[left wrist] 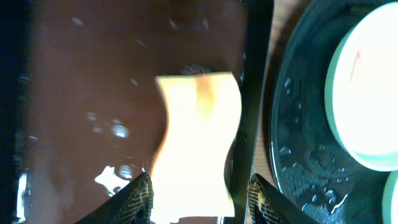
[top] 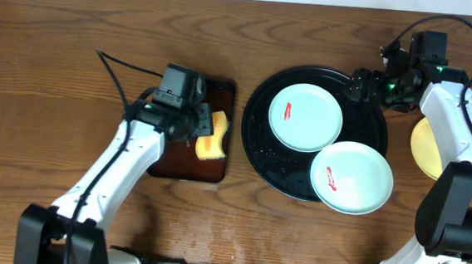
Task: Clean dirty plates on tray and stack at the side
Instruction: 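Rub the sponge back and forth in the water tray, left gripper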
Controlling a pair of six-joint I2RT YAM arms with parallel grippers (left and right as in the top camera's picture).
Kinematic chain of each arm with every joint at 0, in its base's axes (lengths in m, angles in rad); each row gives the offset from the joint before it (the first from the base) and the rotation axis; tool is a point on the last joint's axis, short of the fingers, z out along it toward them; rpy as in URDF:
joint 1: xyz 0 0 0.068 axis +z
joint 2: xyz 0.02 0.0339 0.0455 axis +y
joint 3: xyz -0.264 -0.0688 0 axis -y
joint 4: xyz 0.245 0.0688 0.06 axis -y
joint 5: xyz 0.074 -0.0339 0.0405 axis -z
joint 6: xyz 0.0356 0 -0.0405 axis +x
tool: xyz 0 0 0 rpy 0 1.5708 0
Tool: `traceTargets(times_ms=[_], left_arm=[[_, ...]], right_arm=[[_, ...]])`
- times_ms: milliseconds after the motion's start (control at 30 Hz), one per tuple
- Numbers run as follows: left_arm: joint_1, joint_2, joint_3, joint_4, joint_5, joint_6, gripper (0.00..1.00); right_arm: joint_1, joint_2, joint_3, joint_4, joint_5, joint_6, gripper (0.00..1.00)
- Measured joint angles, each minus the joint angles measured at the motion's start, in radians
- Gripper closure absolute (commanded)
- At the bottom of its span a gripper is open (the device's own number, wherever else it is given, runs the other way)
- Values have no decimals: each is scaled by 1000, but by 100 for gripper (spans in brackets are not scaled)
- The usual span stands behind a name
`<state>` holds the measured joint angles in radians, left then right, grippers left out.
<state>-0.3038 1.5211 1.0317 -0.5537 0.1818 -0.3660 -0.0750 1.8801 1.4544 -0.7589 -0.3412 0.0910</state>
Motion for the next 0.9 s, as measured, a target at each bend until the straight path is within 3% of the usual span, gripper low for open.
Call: traceTargets(times_ms=[367, 767, 800, 900], left_arm=[[-61, 187, 0, 90, 4, 8, 73], [-61, 243, 0, 102, -27, 8, 75], [-61, 248, 0, 104, -27, 8, 92], [-61, 256, 0, 108, -26, 8, 92]], right_arm=[[0, 0, 0, 0, 0, 0, 1], [0, 0, 0, 0, 0, 0, 1], [0, 0, 0, 0, 0, 0, 1], [0, 0, 0, 0, 0, 0, 1]])
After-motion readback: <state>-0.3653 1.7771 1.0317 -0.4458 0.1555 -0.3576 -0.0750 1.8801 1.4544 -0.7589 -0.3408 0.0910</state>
